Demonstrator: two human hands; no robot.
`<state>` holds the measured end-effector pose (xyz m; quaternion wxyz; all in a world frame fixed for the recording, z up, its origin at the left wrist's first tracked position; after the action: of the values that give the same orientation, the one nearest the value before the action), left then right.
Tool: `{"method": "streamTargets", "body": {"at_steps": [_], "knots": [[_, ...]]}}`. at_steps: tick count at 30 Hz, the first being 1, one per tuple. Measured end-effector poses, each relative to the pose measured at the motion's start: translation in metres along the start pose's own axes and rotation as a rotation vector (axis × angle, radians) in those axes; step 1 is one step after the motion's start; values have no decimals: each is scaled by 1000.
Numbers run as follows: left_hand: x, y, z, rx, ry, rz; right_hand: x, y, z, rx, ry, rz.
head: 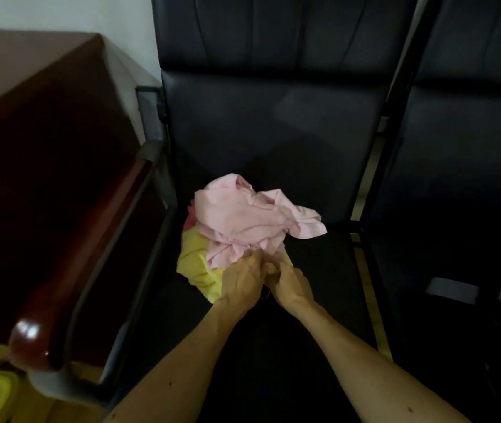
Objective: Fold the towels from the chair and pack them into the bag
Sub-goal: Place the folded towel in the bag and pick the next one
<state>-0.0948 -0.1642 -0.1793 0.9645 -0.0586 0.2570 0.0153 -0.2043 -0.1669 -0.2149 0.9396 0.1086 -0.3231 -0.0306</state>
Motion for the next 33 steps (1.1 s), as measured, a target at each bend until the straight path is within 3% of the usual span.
{"method": "streamTargets", "body": {"at_steps": [5, 11, 22, 29, 33], "knots": [[-22, 5, 51, -53, 109, -114, 25, 14, 45, -81, -101, 63], [-55, 28, 128, -146, 134, -214, 79, 67, 128, -179, -97, 323], [-163, 84, 292, -402, 617, -297, 193, 191, 303, -489, -161, 595], [-204, 127, 338, -428, 787, -354, 224, 255, 354, -578, -232, 659], [-225, 153, 342, -320, 810, -410, 238, 286, 372, -624, -276, 693]]}}
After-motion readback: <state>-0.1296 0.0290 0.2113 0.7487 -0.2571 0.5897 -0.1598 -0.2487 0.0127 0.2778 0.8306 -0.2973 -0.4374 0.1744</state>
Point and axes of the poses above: each hand's wrist, its own y-axis away from the middle knuckle, its own z-axis out of the back of the hand, x = y × z, the point moved 9 cm from there along -y, towards the middle knuckle, and after that the axes turned 9 degrees about -x, right-handed, at the moved point
